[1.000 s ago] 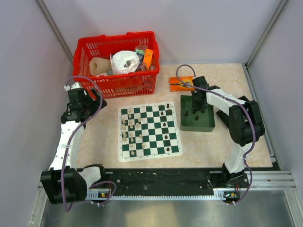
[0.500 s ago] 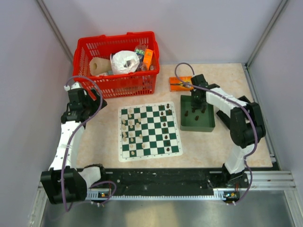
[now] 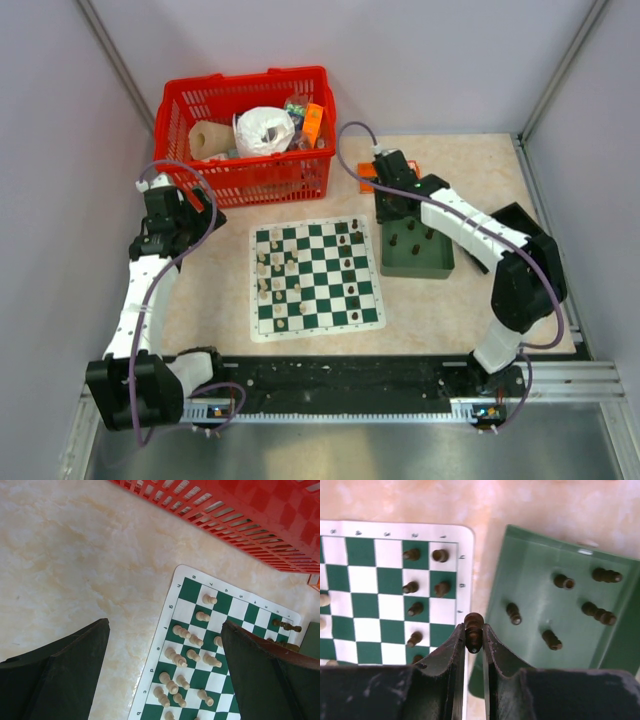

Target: Set up the chess pieces on the board

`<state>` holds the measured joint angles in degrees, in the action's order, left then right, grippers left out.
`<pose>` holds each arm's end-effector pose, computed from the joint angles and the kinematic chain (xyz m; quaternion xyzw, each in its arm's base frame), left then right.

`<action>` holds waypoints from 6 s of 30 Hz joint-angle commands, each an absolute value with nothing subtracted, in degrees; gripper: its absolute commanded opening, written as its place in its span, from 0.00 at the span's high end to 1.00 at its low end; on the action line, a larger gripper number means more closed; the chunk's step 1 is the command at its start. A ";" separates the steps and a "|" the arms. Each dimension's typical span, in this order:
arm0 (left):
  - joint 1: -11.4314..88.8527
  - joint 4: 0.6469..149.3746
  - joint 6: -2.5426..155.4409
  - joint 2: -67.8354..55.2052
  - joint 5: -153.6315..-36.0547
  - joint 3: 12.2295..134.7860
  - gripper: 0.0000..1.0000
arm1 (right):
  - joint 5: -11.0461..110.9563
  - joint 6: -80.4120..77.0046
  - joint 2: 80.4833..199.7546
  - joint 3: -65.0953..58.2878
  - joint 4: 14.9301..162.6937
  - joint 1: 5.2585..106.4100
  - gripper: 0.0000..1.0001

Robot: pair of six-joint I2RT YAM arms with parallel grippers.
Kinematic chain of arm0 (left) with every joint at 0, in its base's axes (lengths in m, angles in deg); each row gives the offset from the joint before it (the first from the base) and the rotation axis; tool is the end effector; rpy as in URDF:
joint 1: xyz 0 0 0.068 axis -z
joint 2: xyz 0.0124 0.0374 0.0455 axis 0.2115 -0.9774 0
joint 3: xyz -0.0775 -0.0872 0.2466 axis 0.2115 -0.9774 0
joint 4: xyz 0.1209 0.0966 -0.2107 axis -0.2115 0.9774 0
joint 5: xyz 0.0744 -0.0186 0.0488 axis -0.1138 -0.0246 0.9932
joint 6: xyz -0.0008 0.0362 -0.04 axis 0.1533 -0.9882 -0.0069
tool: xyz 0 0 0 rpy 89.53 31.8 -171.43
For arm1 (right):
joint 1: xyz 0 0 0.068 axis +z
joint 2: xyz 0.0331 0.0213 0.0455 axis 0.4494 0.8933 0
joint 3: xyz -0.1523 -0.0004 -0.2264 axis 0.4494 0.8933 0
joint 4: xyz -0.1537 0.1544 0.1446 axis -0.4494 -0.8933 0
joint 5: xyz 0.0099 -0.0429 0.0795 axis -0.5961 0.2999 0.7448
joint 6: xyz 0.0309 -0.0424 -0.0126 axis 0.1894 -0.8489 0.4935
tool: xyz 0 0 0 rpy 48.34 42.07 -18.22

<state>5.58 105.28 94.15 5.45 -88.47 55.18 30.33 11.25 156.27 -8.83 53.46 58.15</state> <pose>0.2393 0.0266 0.3000 -0.2701 0.8570 -0.1006 0.4272 0.3213 0.1878 0.2788 -0.0620 0.9393 0.0505 0.3338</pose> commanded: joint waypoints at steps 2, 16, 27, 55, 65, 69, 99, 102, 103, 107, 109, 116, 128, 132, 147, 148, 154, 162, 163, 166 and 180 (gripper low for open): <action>5.53 103.13 94.40 6.25 -88.69 55.04 0.01 | 29.13 12.93 158.00 -8.72 56.36 62.82 0.88; 5.53 103.57 94.05 6.86 -87.90 54.51 0.01 | 29.48 14.95 161.43 -3.54 61.89 67.66 0.87; 5.53 103.75 94.05 7.04 -87.46 54.51 0.01 | 27.72 15.13 164.33 -2.48 66.55 67.75 0.88; 5.53 103.31 93.96 6.43 -87.72 54.34 0.02 | 28.51 14.42 168.20 -3.53 65.94 67.84 0.80; 5.53 103.31 93.96 6.51 -87.64 54.25 0.01 | 30.01 14.42 166.36 -5.46 64.54 67.93 0.65; 5.53 103.39 94.05 6.51 -87.72 54.51 0.02 | 30.01 14.24 163.64 -7.04 62.69 67.84 0.63; 5.53 102.87 94.23 5.19 -89.04 55.21 0.01 | 27.64 15.56 149.65 3.50 58.21 43.23 0.54; 5.44 103.04 94.14 5.28 -88.69 55.04 0.01 | 26.76 15.30 150.09 3.50 58.03 43.14 0.54; 5.53 103.13 94.14 5.37 -88.60 55.04 0.01 | 27.19 14.95 150.18 3.33 58.03 43.23 0.54; 5.44 102.96 94.22 5.28 -88.69 54.86 0.02 | 30.88 13.99 150.36 2.54 58.12 43.40 0.54; 5.53 102.78 94.31 5.37 -88.69 54.86 0.01 | 31.59 12.24 150.36 1.92 58.29 45.24 0.53; 5.53 102.69 94.40 5.02 -89.31 55.21 0.02 | 32.56 13.98 154.40 -0.54 57.68 50.44 0.53; 5.53 102.69 94.40 5.55 -88.87 54.42 0.01 | 35.37 14.16 158.09 -0.98 58.03 51.84 0.53; 5.53 102.78 94.40 5.46 -88.60 54.60 0.01 | 36.16 13.98 159.67 -1.60 58.47 51.84 0.54; 5.53 102.95 94.22 5.19 -88.25 54.60 0.01 | 36.42 13.46 162.05 -3.00 59.00 52.28 0.59; 5.53 102.95 94.22 5.37 -88.08 54.51 0.01 | 36.51 13.45 162.13 -3.00 59.08 52.20 0.59; 5.53 102.87 94.31 4.93 -88.51 54.86 0.01 | 36.43 13.37 162.84 -3.18 59.00 52.37 0.62; 5.53 102.78 94.31 5.11 -88.69 54.78 0.01 | 36.07 13.63 163.01 -3.35 59.08 52.55 0.68; 5.53 102.87 94.31 5.11 -88.60 54.78 0.02 | 35.99 13.63 163.19 -3.44 59.08 52.55 0.68; 5.53 102.78 94.40 5.28 -88.69 54.60 0.01 | 36.25 13.46 163.28 -3.62 59.00 52.55 0.69; 5.53 102.78 94.49 5.28 -89.04 54.69 0.01 | 36.34 13.28 162.84 -3.97 58.12 52.72 0.79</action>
<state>5.58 105.17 94.17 5.17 -88.69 54.44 36.40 13.55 163.50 -1.05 58.03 51.72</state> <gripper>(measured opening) 0.986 0.240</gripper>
